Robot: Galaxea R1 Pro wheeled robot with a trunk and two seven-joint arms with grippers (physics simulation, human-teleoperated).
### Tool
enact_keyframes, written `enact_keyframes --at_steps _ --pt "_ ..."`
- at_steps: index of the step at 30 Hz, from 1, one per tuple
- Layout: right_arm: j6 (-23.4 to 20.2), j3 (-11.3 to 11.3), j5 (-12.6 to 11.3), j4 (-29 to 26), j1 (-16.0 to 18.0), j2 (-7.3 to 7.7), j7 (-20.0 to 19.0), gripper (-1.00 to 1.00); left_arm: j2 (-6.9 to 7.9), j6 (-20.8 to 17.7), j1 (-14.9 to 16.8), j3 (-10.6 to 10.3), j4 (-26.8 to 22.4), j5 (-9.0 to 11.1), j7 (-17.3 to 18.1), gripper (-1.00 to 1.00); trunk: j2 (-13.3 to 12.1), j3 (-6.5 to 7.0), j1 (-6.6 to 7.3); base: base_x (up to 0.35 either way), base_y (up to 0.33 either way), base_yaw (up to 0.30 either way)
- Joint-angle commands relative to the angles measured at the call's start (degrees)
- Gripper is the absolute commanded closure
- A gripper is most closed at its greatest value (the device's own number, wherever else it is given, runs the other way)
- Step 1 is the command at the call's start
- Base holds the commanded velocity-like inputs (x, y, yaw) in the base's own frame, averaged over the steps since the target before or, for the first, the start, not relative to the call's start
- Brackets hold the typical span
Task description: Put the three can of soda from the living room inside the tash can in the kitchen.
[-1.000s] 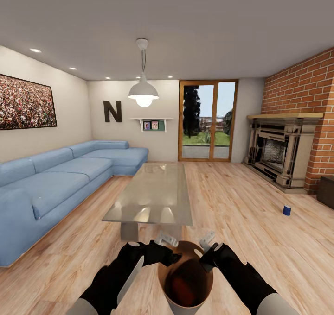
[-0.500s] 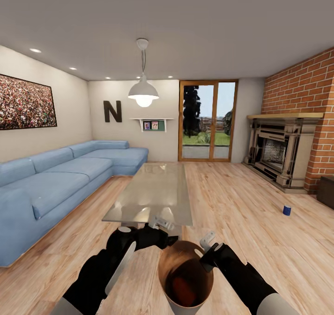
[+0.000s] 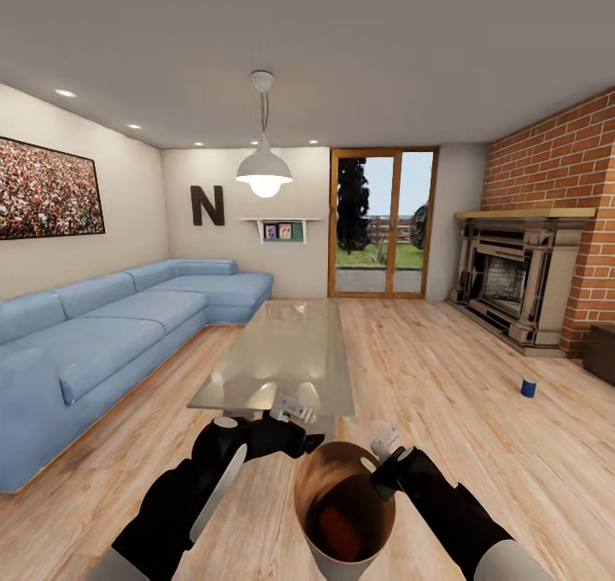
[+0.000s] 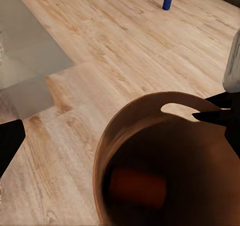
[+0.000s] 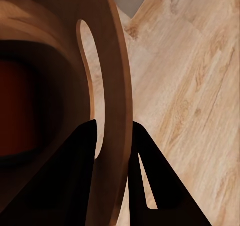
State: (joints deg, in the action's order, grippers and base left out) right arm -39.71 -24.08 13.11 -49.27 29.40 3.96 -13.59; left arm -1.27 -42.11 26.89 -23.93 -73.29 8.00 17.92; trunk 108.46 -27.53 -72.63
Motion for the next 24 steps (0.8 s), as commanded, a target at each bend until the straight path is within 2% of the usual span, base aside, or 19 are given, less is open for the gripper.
enact_keyframes --at_steps 1,4,5,8,10,12,15,16,18,24 --pt "-0.02 0.11 -0.28 -0.04 0.03 -0.01 -0.38 1.0 0.4 0.0 -0.03 0.01 0.01 0.01 -0.03 -1.0 0.0 0.01 0.0 0.0 0.0 0.0" --pt "-0.02 0.15 -0.33 -0.04 0.04 -0.01 -0.53 1.0 1.91 0.06 -0.06 0.07 -0.29 0.14 -0.09 -1.0 0.0 0.01 0.0 0.0 0.0 0.0" --pt "-0.02 0.16 -0.35 -0.04 0.04 -0.01 -0.59 1.0 3.45 0.13 -0.11 0.13 -0.68 0.2 -0.13 -1.0 0.0 0.01 0.0 0.0 0.0 0.0" --pt "-0.02 0.17 -0.36 -0.04 0.04 -0.01 -0.62 1.0 5.33 0.39 -0.22 0.2 -0.92 0.26 -0.15 -1.0 0.0 0.01 0.0 0.0 0.0 0.0" --pt "-0.02 0.17 -0.35 -0.04 0.04 -0.01 -0.64 1.0 8.84 1.65 -1.75 0.25 -0.92 0.42 -0.21 -1.0 0.0 0.01 0.0 0.0 0.0 0.0" --pt "-0.04 0.2 -0.35 -0.04 0.04 0.03 -0.63 1.0 10.88 4.03 -3.55 0.5 -0.95 1.03 -0.34 -1.0 0.0 0.01 0.0 0.0 0.0 0.0" --pt "-0.03 0.65 -0.39 -0.04 0.04 0.42 -0.64 1.0 11.94 5.92 -4.88 1.83 -0.84 1.75 -0.52 -1.0 0.0 0.01 0.0 0.0 0.0 0.0" --pt "-0.02 2.23 -0.39 -0.04 0.04 1.01 -0.64 1.0 12.48 7.14 -6.64 3.35 -0.54 2.09 -0.56 -1.0 0.0 0.01 0.0 0.0 0.0 0.0" --pt "-0.02 3.94 -0.36 -0.06 0.04 1.46 -0.65 1.0 12.75 8.61 -8.56 4.3 -0.08 2.3 -0.47 -1.0 0.0 0.01 0.0 0.0 0.0 0.0" --pt "-0.02 5.84 -0.4 -0.12 0.04 1.85 -0.72 1.0 13.0 12.57 -10.93 5.13 2.26 2.37 -0.22 -1.0 0.0 0.01 0.0 0.0 0.0 0.0"
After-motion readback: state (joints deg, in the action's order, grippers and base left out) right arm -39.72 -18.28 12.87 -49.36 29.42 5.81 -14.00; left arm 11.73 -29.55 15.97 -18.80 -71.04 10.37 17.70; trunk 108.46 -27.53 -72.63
